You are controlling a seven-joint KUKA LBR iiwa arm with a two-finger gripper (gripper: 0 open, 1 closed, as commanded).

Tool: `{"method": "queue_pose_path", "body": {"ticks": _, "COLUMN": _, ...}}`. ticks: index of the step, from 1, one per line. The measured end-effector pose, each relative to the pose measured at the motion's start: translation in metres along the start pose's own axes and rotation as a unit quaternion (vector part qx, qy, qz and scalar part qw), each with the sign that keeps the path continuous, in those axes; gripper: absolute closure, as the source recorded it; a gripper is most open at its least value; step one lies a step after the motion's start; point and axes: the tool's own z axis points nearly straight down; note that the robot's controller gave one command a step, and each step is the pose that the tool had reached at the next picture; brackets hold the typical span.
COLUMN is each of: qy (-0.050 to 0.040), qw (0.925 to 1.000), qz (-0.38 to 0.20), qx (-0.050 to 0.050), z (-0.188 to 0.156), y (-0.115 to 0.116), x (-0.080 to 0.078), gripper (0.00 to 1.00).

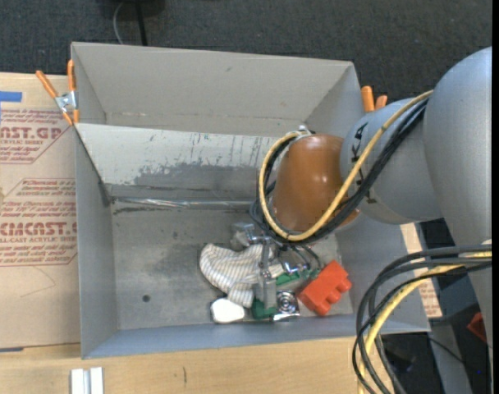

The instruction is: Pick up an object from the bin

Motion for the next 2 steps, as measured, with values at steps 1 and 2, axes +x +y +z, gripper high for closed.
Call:
{"method": "queue_pose_path", "body": {"ticks": 1, "qy": -0.0069, "qw": 0.9999, "qz": -0.011, "qx": 0.002, "z": -0.0025, "y": 0.004, "x": 0.0029, "gripper": 0.0}}
{"method": "queue_pose_path", "body": {"ticks": 2, "qy": -0.0007, "qw": 1.0, "qz": -0.001, "qx": 0.0, "z": -0.0022, "y": 0.0008, "x": -0.0009, "gripper": 0.0}}
